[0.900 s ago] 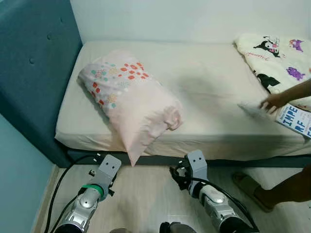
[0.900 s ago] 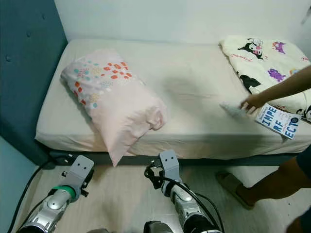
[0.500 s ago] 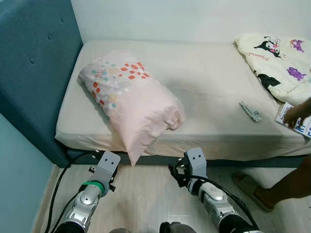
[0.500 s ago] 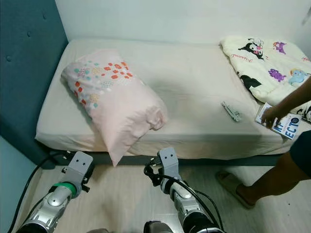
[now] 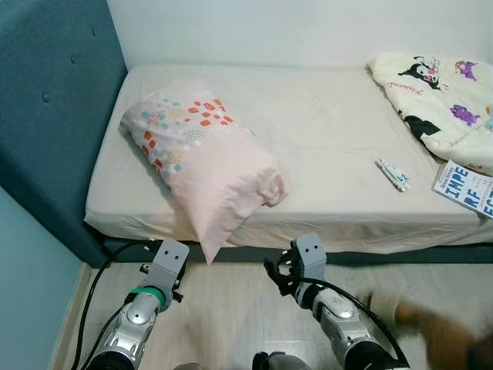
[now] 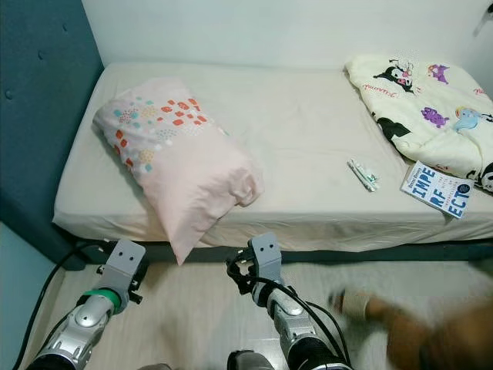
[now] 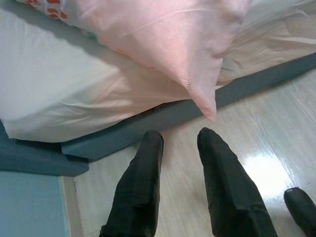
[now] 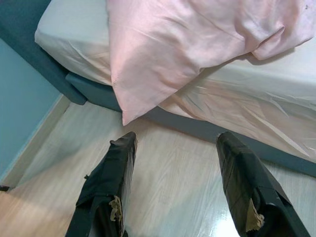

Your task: Clean up the room

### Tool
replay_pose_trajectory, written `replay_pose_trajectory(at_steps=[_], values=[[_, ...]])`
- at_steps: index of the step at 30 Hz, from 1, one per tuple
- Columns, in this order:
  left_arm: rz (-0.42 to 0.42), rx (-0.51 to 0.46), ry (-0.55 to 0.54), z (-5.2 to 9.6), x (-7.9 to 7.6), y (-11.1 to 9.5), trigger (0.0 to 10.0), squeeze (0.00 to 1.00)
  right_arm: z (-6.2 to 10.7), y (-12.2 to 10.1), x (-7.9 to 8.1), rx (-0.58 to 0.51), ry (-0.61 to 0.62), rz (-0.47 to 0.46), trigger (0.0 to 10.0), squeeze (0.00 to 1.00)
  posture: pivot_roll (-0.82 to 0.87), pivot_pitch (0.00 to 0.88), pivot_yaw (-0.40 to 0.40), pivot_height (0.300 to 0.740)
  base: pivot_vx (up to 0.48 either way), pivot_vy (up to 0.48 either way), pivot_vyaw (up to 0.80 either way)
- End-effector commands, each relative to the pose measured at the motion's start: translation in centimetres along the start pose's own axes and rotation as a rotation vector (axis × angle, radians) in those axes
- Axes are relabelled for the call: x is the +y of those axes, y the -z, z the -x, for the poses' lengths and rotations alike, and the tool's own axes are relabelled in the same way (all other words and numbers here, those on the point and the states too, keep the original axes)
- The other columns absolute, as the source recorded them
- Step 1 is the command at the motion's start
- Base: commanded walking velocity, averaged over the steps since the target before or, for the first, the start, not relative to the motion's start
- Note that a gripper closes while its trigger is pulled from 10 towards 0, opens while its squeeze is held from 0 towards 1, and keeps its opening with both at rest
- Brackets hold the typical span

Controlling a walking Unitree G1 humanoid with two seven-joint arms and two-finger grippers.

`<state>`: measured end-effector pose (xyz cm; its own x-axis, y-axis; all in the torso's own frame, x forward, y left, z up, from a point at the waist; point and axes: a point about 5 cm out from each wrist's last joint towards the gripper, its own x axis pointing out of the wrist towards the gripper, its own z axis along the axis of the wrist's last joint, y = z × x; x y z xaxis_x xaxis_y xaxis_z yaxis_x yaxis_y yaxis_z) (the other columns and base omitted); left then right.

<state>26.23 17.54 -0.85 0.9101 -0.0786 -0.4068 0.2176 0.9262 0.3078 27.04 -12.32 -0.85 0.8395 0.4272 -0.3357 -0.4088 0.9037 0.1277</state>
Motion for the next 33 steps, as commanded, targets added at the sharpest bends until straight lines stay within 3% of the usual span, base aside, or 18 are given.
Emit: replay_pose_trajectory(at_steps=[1, 17, 27, 33], values=[[0.008, 0.019, -0.005, 0.17, -0.15, 0.39, 10.0, 0.00, 0.06, 0.00, -0.01, -0.006, 0.001, 0.000, 10.0, 0.00, 0.02, 0.015, 0.011, 0.740, 0.000, 0.000, 0.00], [-0.003, 0.008, -0.018, 0.03, 0.05, 0.10, 10.0, 0.00, -0.07, 0.03, 0.36, 0.006, -0.019, 0.046, 10.0, 0.00, 0.02, 0.006, 0.011, 0.740, 0.000, 0.000, 0.05], [-0.018, -0.018, -0.030, -0.14, 0.17, -0.35, 10.0, 0.00, -0.19, 0.00, 0.64, 0.003, -0.027, 0.043, 10.0, 0.00, 0.02, 0.000, 0.014, 0.740, 0.423, 0.000, 0.80], [-0.024, -0.019, -0.033, -0.16, 0.26, -0.39, 10.0, 0.00, -0.21, -0.04, 0.75, -0.006, -0.036, 0.022, 10.0, 0.00, 0.02, 0.002, 0.019, 0.740, 0.454, 0.000, 0.00]])
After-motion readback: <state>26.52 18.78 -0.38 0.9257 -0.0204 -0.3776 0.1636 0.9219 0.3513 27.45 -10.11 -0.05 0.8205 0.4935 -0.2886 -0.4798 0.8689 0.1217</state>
